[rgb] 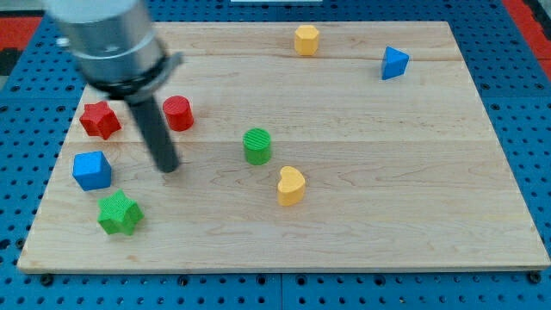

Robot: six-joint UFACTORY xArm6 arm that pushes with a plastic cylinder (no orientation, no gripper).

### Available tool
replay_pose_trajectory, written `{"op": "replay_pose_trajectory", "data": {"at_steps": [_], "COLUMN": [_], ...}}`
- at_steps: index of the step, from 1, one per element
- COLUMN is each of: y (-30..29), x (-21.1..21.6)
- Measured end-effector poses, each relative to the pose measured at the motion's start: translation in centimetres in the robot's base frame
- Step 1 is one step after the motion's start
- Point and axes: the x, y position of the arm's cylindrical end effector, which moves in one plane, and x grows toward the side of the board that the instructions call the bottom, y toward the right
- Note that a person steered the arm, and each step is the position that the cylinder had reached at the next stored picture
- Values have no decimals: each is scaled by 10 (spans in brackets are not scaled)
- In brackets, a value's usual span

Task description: Move the blue triangle to the bottom of the yellow heart

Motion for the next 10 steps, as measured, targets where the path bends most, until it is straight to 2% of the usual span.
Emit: {"op": "replay_pose_trajectory", "data": {"at_steps": [2,3,4,5,6,7,8,9,10], "y": [23,91,184,304,340,318,225,236,259], "x": [-49,-92,-111,-116,-164,-208,-208,-169,-182]}}
